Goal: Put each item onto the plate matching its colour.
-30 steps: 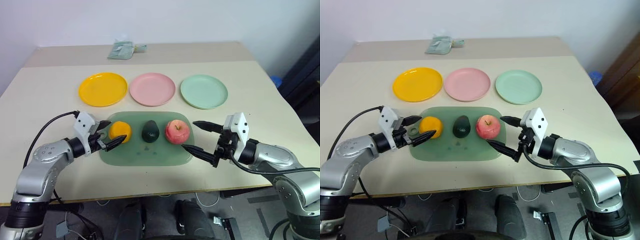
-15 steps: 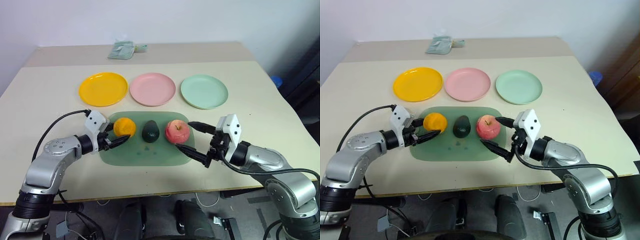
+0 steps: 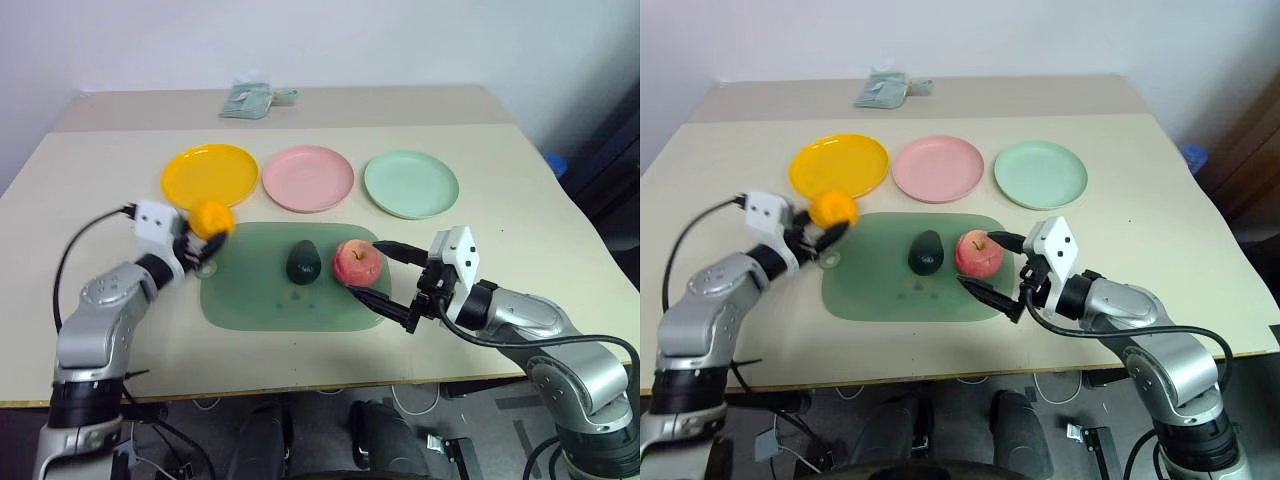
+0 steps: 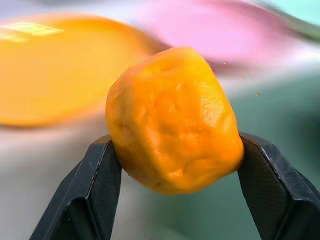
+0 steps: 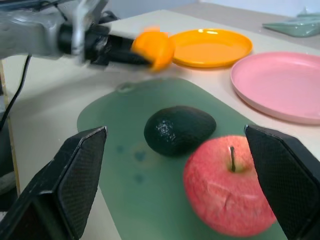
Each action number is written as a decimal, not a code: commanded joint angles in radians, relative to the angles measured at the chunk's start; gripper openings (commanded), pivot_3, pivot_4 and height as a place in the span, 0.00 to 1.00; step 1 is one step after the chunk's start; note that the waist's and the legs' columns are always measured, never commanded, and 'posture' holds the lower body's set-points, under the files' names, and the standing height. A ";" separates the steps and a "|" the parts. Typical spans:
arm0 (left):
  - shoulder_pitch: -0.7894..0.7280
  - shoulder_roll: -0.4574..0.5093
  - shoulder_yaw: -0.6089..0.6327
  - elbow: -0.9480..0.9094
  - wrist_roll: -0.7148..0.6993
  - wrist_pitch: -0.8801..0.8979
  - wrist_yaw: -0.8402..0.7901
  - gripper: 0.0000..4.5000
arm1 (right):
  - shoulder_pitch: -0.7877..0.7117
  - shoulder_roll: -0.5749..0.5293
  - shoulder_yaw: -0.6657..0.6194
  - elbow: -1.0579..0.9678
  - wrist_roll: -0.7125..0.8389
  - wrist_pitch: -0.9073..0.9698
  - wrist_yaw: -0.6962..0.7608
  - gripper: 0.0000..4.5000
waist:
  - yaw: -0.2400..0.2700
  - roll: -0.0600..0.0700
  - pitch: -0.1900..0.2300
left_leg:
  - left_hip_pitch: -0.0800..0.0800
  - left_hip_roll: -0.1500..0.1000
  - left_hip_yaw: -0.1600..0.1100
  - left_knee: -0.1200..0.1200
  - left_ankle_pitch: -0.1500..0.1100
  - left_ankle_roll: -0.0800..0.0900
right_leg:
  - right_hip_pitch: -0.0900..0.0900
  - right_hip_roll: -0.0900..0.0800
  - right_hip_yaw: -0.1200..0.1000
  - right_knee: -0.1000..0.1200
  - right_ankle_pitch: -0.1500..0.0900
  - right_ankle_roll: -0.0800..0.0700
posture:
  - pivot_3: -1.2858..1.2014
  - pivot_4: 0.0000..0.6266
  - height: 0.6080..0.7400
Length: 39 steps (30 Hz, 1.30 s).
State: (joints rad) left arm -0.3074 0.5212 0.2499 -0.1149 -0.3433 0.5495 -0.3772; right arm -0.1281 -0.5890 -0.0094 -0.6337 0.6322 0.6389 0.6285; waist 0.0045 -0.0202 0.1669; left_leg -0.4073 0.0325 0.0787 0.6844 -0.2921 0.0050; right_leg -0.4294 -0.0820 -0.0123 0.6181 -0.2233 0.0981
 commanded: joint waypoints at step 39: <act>0.355 0.231 0.194 -0.192 -0.225 -0.124 -0.399 0.98 | -0.310 0.068 0.170 0.085 -0.142 0.119 -0.092 1.00 | -0.014 0.000 0.000 | 0.000 0.004 0.000 -0.001 0.000 -0.001 | -0.002 -0.002 -0.001 0.003 -0.002 -0.003 | 0.52 0.24 1.00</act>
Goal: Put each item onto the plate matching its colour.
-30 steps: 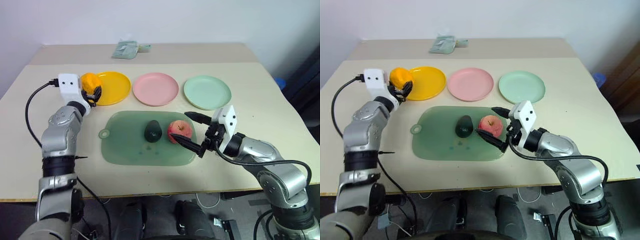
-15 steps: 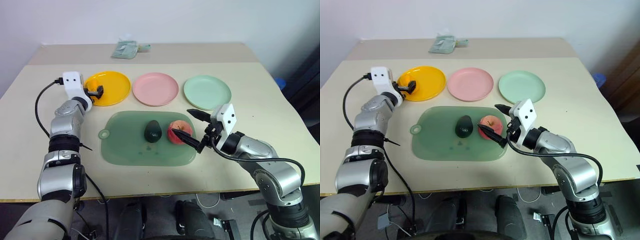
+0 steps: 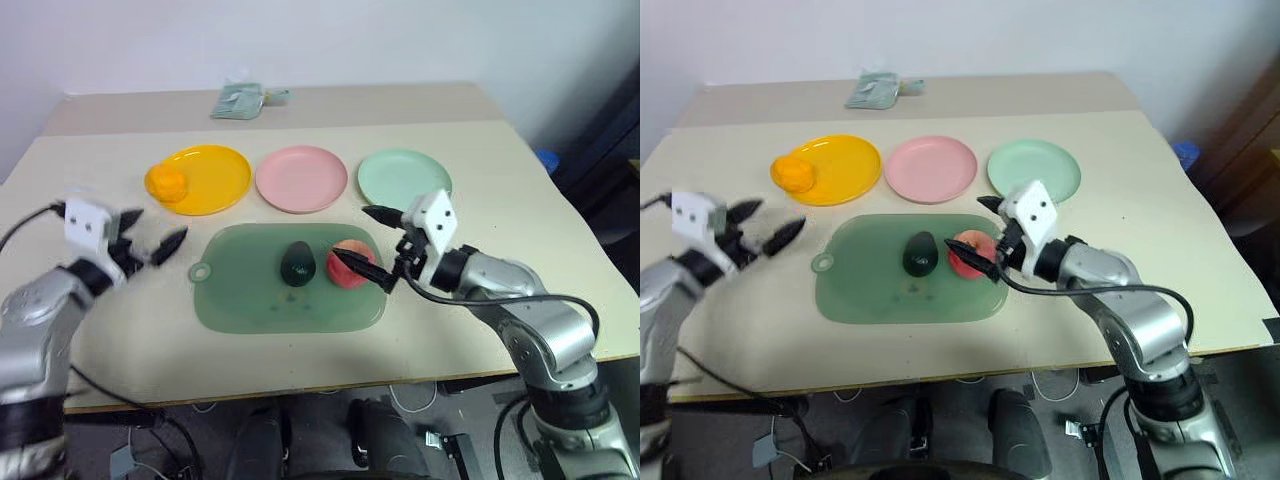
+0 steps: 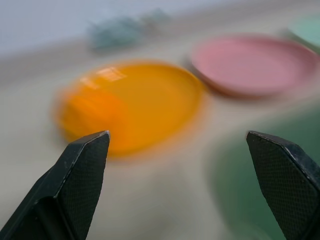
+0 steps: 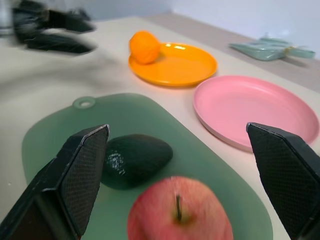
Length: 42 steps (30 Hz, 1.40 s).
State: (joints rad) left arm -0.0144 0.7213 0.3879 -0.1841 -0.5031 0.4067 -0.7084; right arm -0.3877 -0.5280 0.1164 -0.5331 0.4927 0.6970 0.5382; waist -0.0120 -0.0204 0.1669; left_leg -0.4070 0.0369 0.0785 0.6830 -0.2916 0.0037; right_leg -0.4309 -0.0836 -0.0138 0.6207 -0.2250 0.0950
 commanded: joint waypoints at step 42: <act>0.298 -0.044 -0.030 -0.336 -0.062 -0.059 -0.139 0.98 | -0.312 0.327 0.230 0.258 -0.123 0.567 -0.212 1.00 | -0.008 0.001 0.000 | -0.002 -0.002 0.001 -0.002 0.000 0.000 | -0.004 -0.003 0.000 0.000 -0.001 -0.002 | 0.52 0.24 1.00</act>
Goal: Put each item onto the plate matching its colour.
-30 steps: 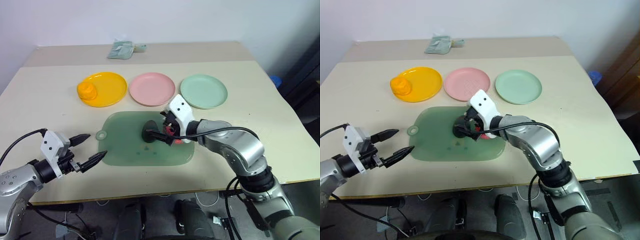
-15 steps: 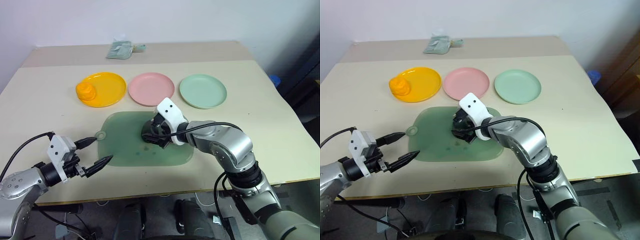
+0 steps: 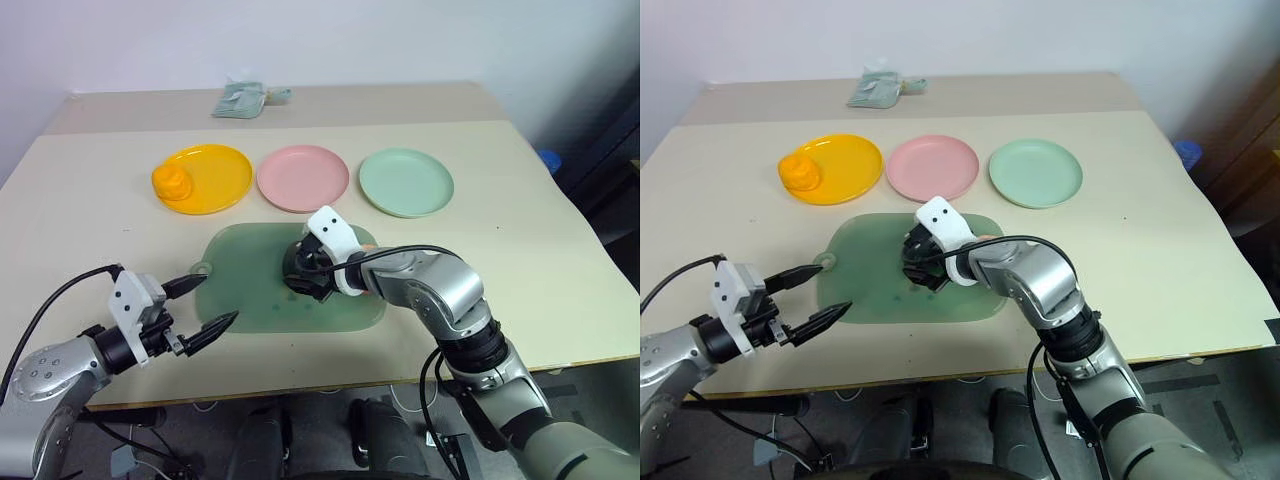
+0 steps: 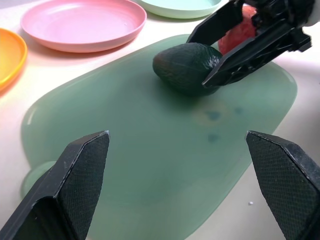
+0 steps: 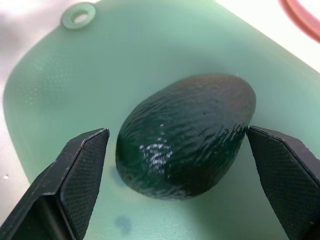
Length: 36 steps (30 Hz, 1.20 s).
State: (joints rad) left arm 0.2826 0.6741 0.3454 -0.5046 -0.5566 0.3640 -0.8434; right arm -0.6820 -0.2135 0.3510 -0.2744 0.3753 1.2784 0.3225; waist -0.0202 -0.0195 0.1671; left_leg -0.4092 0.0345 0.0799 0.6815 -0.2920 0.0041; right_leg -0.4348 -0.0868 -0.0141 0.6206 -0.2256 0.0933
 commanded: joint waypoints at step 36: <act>0.014 0.001 0.014 -0.011 0.003 -0.021 -0.002 1.00 | -0.019 0.052 -0.018 0.046 -0.068 -0.067 -0.007 0.81 | -0.001 0.001 0.000 | -0.001 0.000 0.000 -0.001 0.000 0.000 | -0.002 0.000 0.000 -0.001 0.000 0.000 | 0.52 0.24 1.00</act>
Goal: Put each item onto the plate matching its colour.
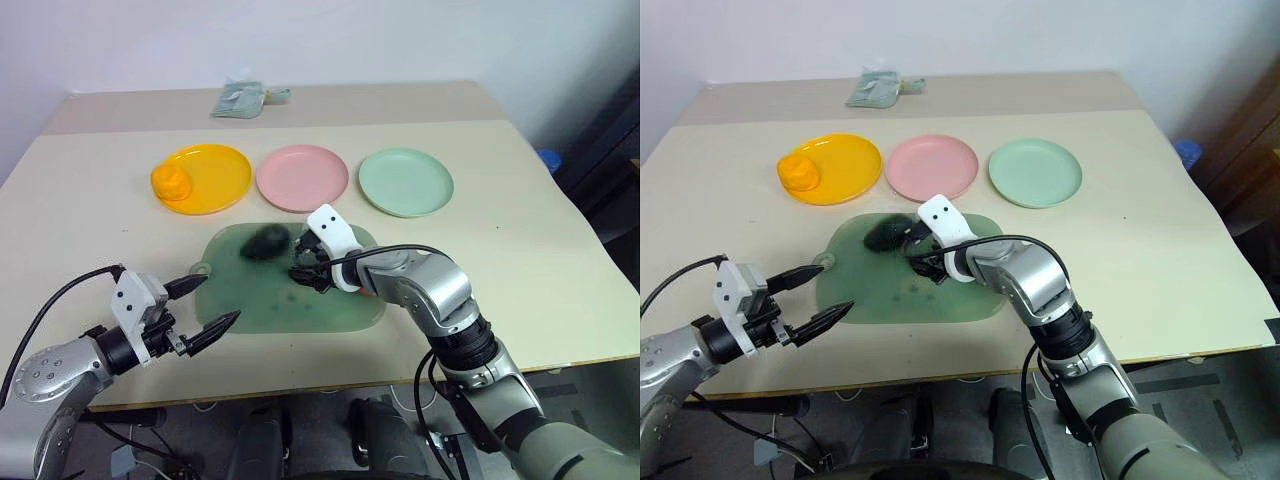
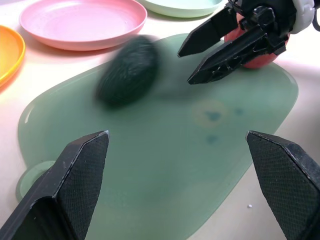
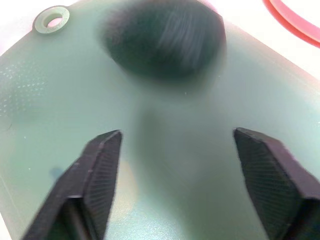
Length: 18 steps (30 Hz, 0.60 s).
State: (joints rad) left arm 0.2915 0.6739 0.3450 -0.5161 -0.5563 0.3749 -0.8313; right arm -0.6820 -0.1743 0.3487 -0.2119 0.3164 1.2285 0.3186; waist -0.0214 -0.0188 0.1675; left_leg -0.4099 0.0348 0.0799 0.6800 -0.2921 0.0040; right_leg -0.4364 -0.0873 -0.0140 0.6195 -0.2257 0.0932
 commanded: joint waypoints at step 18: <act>-0.015 -0.023 0.016 0.209 0.082 -0.185 -0.043 1.00 | -0.020 0.028 -0.015 -0.014 -0.032 -0.098 0.009 0.81 | 0.000 0.000 0.000 | -0.004 0.000 0.000 -0.001 0.000 0.000 | -0.004 -0.001 0.000 0.000 0.000 0.000 | 0.52 0.24 1.00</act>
State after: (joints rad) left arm 0.2799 0.6545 0.3451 -0.3076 -0.4805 0.2178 -0.8753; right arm -0.6820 -0.1568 0.3485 -0.2090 0.2879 1.1601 0.3207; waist -0.0217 -0.0183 0.1678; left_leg -0.4135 0.0348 0.0799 0.6794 -0.2922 0.0040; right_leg -0.4404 -0.0881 -0.0140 0.6191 -0.2257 0.0931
